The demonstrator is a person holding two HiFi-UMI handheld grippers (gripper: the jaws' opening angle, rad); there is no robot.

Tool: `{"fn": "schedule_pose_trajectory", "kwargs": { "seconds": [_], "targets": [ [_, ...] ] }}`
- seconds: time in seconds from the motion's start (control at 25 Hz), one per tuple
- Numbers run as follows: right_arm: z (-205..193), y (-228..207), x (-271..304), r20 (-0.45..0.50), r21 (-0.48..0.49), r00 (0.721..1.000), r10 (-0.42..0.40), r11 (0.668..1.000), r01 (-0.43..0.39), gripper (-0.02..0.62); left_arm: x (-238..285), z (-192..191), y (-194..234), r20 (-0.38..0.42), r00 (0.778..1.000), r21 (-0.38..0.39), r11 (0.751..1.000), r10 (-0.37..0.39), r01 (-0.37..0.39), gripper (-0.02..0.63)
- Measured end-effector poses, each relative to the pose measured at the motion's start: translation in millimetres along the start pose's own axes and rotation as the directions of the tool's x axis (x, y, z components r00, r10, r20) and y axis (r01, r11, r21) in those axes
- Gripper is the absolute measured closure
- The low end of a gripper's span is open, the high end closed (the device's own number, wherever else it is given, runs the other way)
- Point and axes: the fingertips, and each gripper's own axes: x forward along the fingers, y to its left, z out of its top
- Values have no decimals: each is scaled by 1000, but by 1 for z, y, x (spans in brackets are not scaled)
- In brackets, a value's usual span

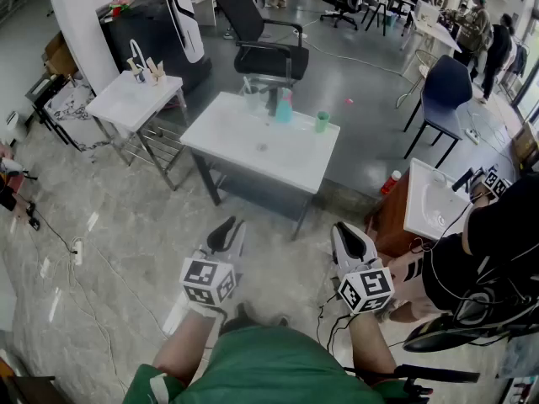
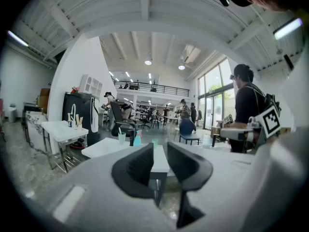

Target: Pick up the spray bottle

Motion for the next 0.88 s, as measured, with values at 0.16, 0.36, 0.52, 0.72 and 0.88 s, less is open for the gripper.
{"fn": "schedule_pose_trajectory", "kwargs": {
  "seconds": [0.16, 0.36, 0.52, 0.72, 0.88],
  "targets": [
    [-2, 7, -11, 2, -5, 1000, 11, 1000, -11, 563, -7, -1, -6, 1, 1000, 9, 1000, 4, -4, 519],
    [0, 6, -12, 12, -10, 1000, 20, 1000, -19, 563, -13, -2, -5, 3, 1000, 3, 1000, 21, -21, 519],
    [-4, 1, 0, 25, -9, 1000, 8, 1000, -8, 561, -9, -7, 11, -7, 999, 5, 999, 53, -53, 519],
    [-4, -14, 32, 19, 13, 1000, -2, 1000, 2, 561, 16, -7, 40, -11, 997, -7, 998, 70, -70, 519],
    [2, -28, 65, 11, 11, 1000, -13, 1000, 13, 561, 47, 1, 67, -3, 998, -25, 998, 65, -65, 518]
  ]
}}
